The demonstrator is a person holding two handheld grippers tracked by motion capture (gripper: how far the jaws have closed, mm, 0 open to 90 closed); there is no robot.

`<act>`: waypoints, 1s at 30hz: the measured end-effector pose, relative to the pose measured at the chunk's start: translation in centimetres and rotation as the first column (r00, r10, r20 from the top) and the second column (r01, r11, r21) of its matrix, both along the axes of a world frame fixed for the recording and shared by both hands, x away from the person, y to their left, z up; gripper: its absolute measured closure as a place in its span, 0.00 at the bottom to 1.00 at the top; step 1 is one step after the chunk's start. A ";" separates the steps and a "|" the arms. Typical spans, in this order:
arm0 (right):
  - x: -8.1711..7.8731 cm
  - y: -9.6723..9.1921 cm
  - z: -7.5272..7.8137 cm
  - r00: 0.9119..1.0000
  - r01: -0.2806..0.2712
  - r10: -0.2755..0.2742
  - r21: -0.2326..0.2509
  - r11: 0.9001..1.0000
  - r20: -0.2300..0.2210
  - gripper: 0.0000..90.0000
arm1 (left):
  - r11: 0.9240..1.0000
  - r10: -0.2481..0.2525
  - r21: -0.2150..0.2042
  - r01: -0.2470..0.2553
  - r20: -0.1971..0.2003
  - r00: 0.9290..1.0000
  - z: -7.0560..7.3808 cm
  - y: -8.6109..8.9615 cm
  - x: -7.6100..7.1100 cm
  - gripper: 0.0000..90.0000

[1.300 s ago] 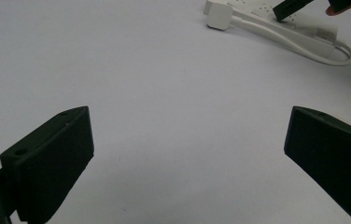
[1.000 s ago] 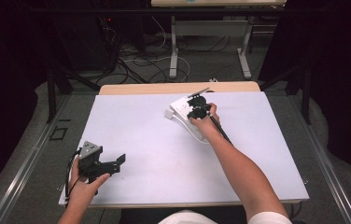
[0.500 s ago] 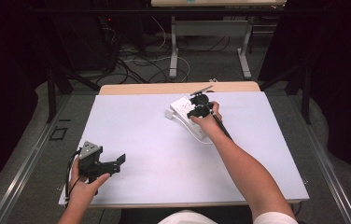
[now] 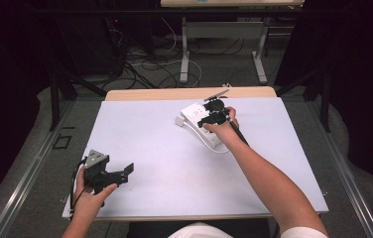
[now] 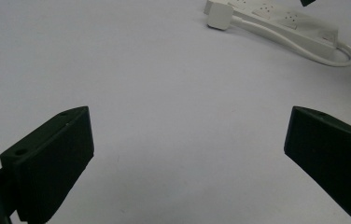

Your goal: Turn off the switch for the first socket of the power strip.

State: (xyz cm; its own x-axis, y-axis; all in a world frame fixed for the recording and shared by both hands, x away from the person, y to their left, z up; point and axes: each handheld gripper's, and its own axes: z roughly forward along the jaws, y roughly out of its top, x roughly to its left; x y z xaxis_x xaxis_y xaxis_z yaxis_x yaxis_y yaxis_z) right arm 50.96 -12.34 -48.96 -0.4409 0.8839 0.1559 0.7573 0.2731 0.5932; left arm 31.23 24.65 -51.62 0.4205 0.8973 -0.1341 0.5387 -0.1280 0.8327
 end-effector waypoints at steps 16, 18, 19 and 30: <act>-1.1 -0.7 0.8 1.000 0.003 -0.003 0.012 1.000 0.016 0.17 | 1.000 0.009 -0.003 -0.009 0.001 1.000 -0.2 0.1 0.0 0.01; -1.4 -0.6 1.0 0.999 0.005 -0.004 -0.012 1.000 0.032 0.17 | 1.000 0.015 -0.005 -0.015 0.005 1.000 -0.2 0.2 0.0 0.01; -1.6 -0.7 1.0 0.999 -0.006 0.007 -0.025 1.000 0.046 0.16 | 1.000 0.014 -0.005 -0.014 0.001 1.000 -0.1 0.2 -0.1 0.01; -3.8 -1.8 1.3 0.994 -0.039 0.044 -0.043 0.998 0.102 0.00 | 1.000 0.004 0.002 -0.004 0.000 1.000 -0.2 0.1 0.0 0.01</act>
